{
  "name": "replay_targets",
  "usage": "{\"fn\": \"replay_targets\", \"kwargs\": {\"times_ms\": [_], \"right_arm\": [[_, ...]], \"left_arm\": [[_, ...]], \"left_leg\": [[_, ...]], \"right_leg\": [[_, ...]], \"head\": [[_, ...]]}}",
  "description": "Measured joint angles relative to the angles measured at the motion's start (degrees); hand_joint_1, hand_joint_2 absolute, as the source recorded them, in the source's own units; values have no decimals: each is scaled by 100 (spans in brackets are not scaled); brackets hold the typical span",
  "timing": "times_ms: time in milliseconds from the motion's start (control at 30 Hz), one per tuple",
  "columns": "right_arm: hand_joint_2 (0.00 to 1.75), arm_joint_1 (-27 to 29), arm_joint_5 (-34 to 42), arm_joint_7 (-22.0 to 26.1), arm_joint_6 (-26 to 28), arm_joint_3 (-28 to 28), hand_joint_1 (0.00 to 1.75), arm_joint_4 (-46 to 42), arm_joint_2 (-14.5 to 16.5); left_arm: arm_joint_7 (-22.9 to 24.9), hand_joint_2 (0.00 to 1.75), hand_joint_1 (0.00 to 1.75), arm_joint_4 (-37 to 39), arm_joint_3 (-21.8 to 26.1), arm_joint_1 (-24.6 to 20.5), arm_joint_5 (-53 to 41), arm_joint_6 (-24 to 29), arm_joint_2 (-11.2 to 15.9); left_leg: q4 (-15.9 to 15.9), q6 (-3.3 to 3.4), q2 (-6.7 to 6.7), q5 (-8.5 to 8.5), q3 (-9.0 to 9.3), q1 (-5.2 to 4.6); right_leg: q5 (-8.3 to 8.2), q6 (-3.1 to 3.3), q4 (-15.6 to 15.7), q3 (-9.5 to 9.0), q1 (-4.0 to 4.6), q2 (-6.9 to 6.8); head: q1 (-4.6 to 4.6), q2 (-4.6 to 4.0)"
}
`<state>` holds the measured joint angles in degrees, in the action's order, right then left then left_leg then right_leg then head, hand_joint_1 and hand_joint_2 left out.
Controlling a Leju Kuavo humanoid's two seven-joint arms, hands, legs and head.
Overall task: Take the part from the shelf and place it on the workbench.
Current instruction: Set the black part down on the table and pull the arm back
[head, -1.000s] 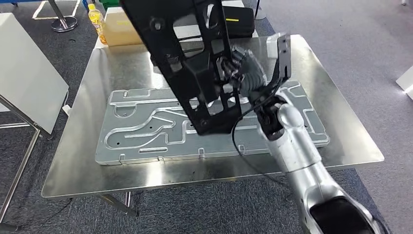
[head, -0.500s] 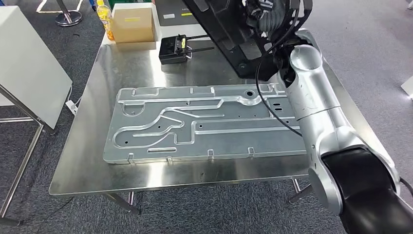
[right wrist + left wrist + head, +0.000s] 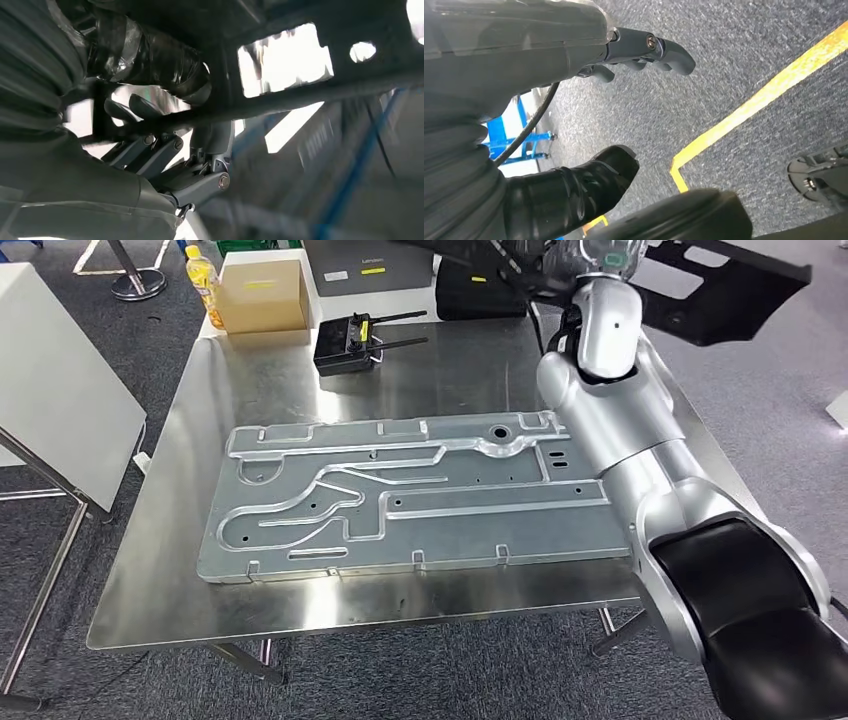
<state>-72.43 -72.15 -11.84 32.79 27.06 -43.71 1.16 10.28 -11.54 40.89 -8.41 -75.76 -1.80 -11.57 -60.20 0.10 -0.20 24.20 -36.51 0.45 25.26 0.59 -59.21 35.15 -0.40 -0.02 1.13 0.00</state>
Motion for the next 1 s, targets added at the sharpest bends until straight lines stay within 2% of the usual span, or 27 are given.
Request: {"fn": "replay_targets", "kwargs": {"times_ms": [100,167,200,267,300,333,367,400,433,500,567,633,667,733,800,833,867,900,933,1000], "right_arm": [[175,255,-1040,-240,358,16,175,89,28],[175,421,-1514,-528,521,66,175,131,23],[175,491,-1651,-713,579,145,175,144,6],[175,631,-1741,-1063,642,418,175,162,-64],[175,711,-1748,-1179,653,564,175,170,-107],[175,791,-1750,-1255,656,682,175,179,-144],[175,861,-1750,-1314,656,777,175,186,-175],[175,915,-1751,-1363,656,851,175,190,-195],[175,958,-1752,-1416,657,927,175,187,-216],[175,1073,-1756,-1509,657,1095,175,137,-256],[175,1312,-1759,-1572,657,1227,175,-13,-305],[175,1606,-1760,-1596,658,1312,175,-232,-363],[175,1724,-1760,-1597,659,1349,175,-336,-384],[175,1900,-1760,-1597,659,1416,175,-506,-404],[175,2101,-1762,-1563,659,1456,175,-659,-423],[175,2235,-1762,-1515,659,1459,175,-745,-433],[175,2386,-1762,-1443,659,1447,175,-837,-439],[175,2535,-1762,-1365,659,1427,175,-928,-442],[175,2662,-1762,-1305,660,1400,175,-1016,-441],[175,2824,-1762,-1240,661,1340,175,-1155,-442]], "left_arm": [[3,175,0,0,-12,-7,-16,-4,-16],[4,175,0,0,-17,-9,-26,-7,-36],[5,175,0,0,-21,-12,-30,-8,-48],[5,175,0,0,-35,-14,-34,-9,-71],[5,175,0,0,-45,-13,-36,-10,-79],[5,175,0,0,-55,-10,-40,-10,-86],[5,175,0,0,-63,-9,-44,-10,-89],[4,175,0,0,-70,-8,-48,-10,-92],[3,175,0,0,-76,-9,-53,-9,-97],[-3,175,0,0,-85,-16,-62,-1,-107],[-15,175,0,0,-90,-19,-67,14,-118],[-27,175,0,0,-92,-12,-69,24,-129],[-30,175,0,0,-93,-9,-71,28,-132],[-33,175,0,0,-93,-8,-72,33,-136],[-40,175,0,0,-93,-6,-72,36,-137],[-46,175,0,0,-92,-2,-72,37,-137],[-51,175,0,0,-92,3,-72,39,-137],[-55,175,0,0,-92,8,-72,41,-137],[-56,175,0,0,-91,11,-72,43,-137],[-57,175,0,0,-92,6,-72,46,-137]], "left_leg": [[131,77,-13,-9,75,-9],[187,147,-15,-39,103,12],[215,178,-14,-53,115,23],[223,209,-14,-56,119,22],[220,213,-16,-54,119,22],[215,212,-18,-50,119,22],[207,207,-21,-44,119,23],[197,197,-23,-35,120,23],[185,181,-24,-23,121,23],[164,135,-26,0,114,4],[166,79,-28,4,114,-8],[162,23,-28,21,118,3],[94,-6,-25,83,90,7],[-394,-48,-16,383,-125,18],[-1141,-71,-14,711,-468,20],[-1373,-71,-14,762,-581,20],[-1385,-63,-13,701,-594,19],[-1180,-42,-13,549,-499,16],[-794,-8,-13,344,-310,9],[-68,62,-10,93,47,-20]], "right_leg": [[8,-77,10,-1,18,-2],[113,-132,-120,50,6,-3],[242,-159,-336,149,-3,-1],[566,-201,-1034,487,-19,1],[666,-216,-1357,657,-28,1],[671,-226,-1527,762,-37,0],[571,-228,-1486,768,-46,-1],[385,-223,-1229,662,-53,-1],[178,-212,-834,485,-56,-2],[-48,-174,-180,176,-27,2],[-52,-128,0,87,12,8],[-76,-63,27,75,0,8],[-89,-22,45,69,-12,8],[-107,44,70,60,-28,9],[-102,77,67,58,-11,9],[-97,84,62,56,0,8],[-92,88,56,54,11,6],[-86,90,50,52,22,6],[-81,89,44,48,30,8],[-73,69,36,47,44,8]], "head": [[0,0],[-2,0],[-3,0],[-3,0],[-3,0],[-3,0],[-3,0],[-3,0],[-3,0],[-2,0],[-1,0],[-1,0],[0,0],[2,0],[2,0],[2,0],[2,0],[2,0],[3,0],[2,0]]}}
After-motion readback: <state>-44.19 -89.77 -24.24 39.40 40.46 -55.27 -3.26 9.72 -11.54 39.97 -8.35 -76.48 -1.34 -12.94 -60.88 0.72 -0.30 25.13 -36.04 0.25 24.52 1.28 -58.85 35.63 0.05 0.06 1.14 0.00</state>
